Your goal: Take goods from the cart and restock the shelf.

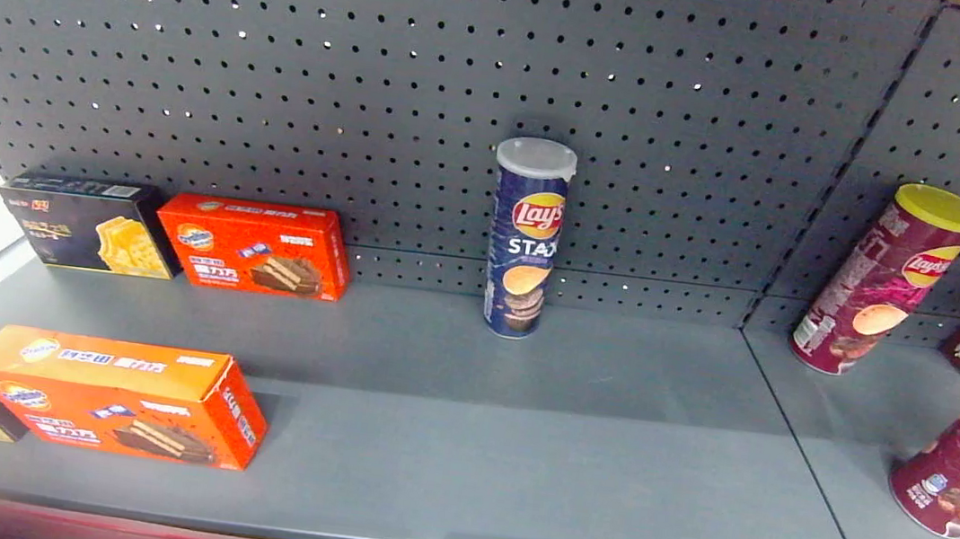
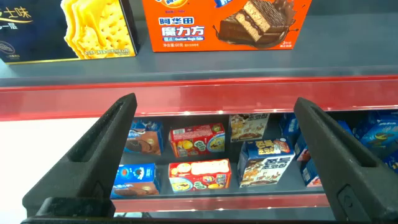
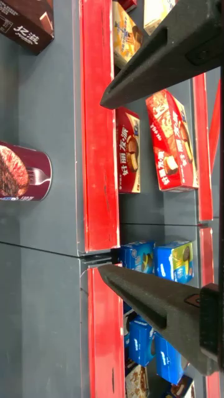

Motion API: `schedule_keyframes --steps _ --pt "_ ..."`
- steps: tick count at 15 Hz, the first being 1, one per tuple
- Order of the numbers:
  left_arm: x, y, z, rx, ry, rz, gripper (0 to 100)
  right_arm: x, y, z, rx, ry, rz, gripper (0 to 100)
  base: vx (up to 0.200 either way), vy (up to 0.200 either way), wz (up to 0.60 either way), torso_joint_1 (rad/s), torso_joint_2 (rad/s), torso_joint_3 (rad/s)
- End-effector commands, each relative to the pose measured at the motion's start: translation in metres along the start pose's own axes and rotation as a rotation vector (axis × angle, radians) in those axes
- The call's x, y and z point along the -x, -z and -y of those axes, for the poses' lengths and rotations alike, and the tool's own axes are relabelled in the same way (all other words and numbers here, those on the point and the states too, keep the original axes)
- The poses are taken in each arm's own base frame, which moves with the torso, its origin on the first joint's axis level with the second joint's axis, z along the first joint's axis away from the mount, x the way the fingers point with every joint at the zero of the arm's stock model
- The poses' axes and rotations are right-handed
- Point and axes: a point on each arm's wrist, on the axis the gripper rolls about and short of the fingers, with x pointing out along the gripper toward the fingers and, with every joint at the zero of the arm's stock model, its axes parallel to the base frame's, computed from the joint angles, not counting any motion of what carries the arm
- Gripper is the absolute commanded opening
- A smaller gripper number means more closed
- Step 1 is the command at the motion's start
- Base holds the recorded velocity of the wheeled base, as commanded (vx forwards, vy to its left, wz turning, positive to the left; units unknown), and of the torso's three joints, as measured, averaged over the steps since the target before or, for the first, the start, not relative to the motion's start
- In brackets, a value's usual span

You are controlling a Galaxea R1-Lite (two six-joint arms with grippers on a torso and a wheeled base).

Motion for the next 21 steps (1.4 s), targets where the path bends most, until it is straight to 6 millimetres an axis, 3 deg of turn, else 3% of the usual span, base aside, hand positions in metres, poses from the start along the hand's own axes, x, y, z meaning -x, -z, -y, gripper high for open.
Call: schedule_keyframes --steps 1,10,21 --pt "-0.0001 -0.0001 0.0000 0.000 0.000 -0.001 100 0.0000 0.0000 0.0000 0.001 0.000 -0.001 100 0.000 0.000 0.00 0.000 0.00 0.000" --pt "-0.0002 0.0004 0.0000 0.000 -0.002 -0.003 100 0.0000 0.0000 0.0000 0.001 0.000 -0.001 100 0.000 0.000 0.00 0.000 0.00 0.000" --pt "-0.0002 0.0004 0.0000 0.000 0.000 -0.003 100 0.0000 0.0000 0.0000 0.001 0.000 -0.001 100 0.000 0.000 0.60 0.004 0.00 0.002"
